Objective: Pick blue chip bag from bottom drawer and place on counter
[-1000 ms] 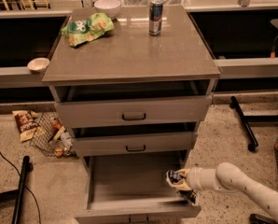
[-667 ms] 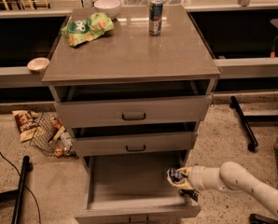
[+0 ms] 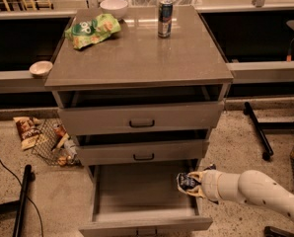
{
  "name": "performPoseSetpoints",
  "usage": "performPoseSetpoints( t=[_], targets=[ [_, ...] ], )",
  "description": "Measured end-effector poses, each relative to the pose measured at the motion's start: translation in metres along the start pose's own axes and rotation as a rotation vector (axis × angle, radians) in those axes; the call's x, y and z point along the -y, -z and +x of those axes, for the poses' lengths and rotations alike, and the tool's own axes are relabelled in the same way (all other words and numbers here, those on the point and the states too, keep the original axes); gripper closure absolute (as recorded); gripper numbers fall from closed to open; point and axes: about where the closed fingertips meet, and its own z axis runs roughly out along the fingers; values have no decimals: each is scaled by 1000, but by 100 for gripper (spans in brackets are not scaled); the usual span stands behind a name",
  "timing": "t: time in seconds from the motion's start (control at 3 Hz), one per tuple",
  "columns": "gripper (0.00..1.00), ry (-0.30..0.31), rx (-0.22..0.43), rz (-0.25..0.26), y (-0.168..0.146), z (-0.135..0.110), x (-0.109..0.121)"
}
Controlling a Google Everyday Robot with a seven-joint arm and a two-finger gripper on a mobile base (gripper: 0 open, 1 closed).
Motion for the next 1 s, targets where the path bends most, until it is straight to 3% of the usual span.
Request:
performPoseSetpoints(
  t=[0.33,0.67,1.0],
  targets=[
    [100,143,-74,73,46,-47,6],
    [100,183,-101,83,59,-58,13],
    [100,181,-95,84,59,-59,13]
  ],
)
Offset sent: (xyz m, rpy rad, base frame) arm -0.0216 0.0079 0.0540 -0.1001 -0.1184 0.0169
